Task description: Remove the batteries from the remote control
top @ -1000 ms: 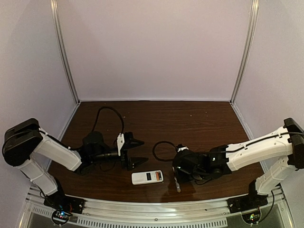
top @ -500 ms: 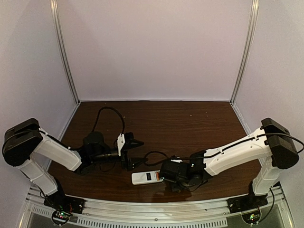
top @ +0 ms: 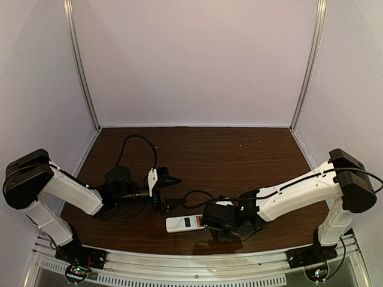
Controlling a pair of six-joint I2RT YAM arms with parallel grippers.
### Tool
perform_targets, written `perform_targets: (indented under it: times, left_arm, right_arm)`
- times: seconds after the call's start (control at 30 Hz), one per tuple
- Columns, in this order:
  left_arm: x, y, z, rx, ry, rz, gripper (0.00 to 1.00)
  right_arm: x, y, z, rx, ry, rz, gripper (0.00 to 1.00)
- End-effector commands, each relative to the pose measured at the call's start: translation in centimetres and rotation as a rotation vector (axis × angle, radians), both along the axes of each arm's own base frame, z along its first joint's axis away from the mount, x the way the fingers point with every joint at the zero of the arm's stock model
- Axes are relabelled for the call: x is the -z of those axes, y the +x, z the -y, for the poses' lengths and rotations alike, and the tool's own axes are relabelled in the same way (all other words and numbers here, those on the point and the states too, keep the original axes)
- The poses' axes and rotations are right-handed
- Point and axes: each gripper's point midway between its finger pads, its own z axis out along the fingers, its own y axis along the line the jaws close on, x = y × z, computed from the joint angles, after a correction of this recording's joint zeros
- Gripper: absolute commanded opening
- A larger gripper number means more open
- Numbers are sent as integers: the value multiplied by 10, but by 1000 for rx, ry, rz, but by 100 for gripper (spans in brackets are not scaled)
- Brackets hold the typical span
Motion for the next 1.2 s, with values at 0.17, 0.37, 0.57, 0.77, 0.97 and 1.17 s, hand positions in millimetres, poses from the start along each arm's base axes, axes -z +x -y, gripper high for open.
perform_targets:
  times: [0.17, 0.37, 0.57, 0.77, 0.97, 1.17]
  left_arm:
    - [-7, 1, 3, 24, -12, 15, 80]
    - [-8, -4, 8, 74, -14, -9, 80]
    - [-19, -13, 17, 147, -40, -64, 79]
    - [-33, -29, 24, 266, -110, -158, 76]
    - [-40, -31, 31, 310, -129, -237, 71]
    - [-38, -26, 37, 311, -109, -283, 60]
  right_arm:
    - [-38, 34, 14, -47, -6, 208, 0]
    - [-85, 50, 19, -98, 82, 340, 0]
    - [-102, 46, 12, -205, 202, 385, 0]
    - [-105, 36, 0, -348, 260, 401, 0]
    - [-114, 22, -17, -526, 291, 465, 0]
    - [-133, 15, -25, -612, 268, 560, 0]
